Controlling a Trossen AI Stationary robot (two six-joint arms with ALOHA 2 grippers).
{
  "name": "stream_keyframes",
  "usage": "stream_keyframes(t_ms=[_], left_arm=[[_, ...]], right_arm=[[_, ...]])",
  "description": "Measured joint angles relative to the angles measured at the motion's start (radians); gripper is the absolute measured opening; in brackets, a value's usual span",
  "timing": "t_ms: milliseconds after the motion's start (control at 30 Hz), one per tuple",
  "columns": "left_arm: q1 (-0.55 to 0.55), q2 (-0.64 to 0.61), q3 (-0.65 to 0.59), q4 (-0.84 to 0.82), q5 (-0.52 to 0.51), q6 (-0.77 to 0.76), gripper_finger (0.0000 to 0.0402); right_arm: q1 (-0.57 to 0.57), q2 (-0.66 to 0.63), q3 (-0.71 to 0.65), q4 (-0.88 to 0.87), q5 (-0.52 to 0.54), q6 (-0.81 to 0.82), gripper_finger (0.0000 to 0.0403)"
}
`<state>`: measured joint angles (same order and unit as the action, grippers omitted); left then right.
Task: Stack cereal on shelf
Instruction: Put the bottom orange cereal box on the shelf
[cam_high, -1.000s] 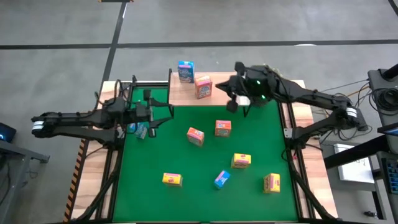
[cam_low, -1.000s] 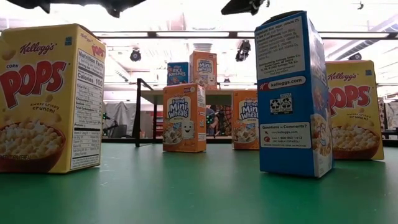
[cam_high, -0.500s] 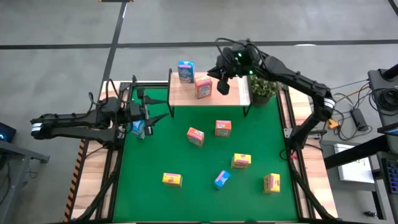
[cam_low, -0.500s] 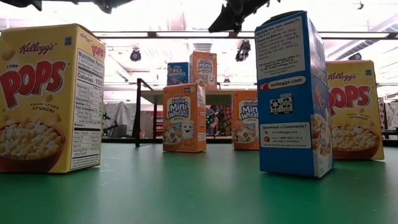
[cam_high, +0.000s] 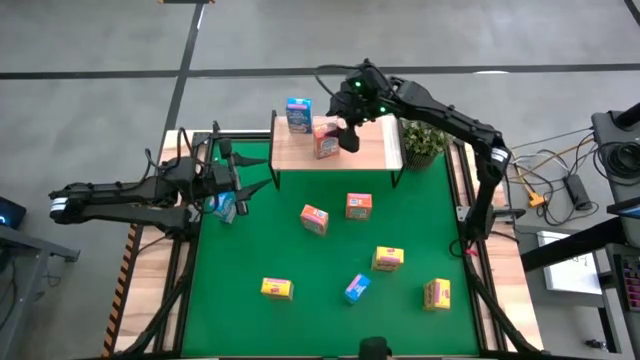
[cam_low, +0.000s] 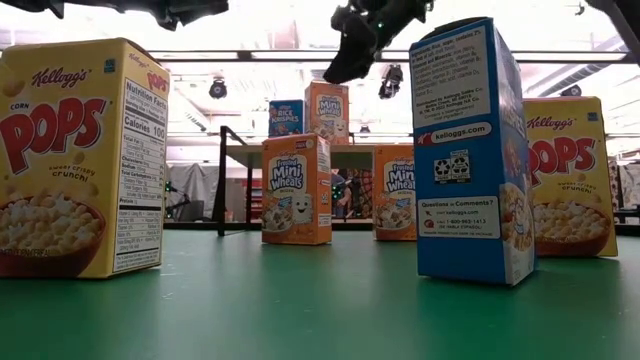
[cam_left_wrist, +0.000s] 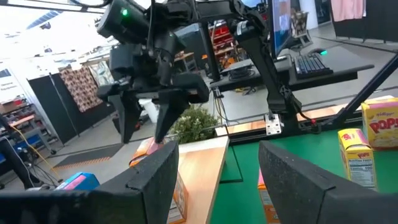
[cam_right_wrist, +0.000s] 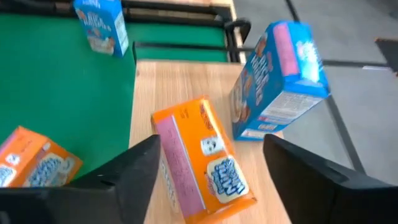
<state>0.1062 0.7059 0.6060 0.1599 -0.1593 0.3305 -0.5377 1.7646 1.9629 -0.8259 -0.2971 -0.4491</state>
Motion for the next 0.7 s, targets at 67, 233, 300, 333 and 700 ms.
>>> stream_keyframes(t_ms=[67, 233, 300, 333, 700], left_arm=[[0.000, 0.000, 0.000, -0.001, 0.000, 0.001, 0.0205], [0.000, 0.000, 0.000, -0.004, 0.000, 0.001, 0.0205], [0.000, 0.001, 0.000, -0.003, 0.000, 0.001, 0.0205], [0.000, 0.001, 0.000, -0.004, 0.000, 0.001, 0.0205], [0.000, 0.001, -0.001, -0.015, 0.000, -0.006, 0.0205]], right_arm=[[0.000, 0.018, 0.014, -0.016, 0.000, -0.021, 0.0299], [0.000, 0.030, 0.016, -0.037, 0.001, -0.046, 0.0308], [0.000, 0.030, 0.016, -0.044, 0.001, -0.042, 0.0302], [0.000, 0.030, 0.016, -0.050, 0.001, -0.042, 0.0297], [0.000, 0.030, 0.015, -0.055, 0.001, -0.022, 0.0201]])
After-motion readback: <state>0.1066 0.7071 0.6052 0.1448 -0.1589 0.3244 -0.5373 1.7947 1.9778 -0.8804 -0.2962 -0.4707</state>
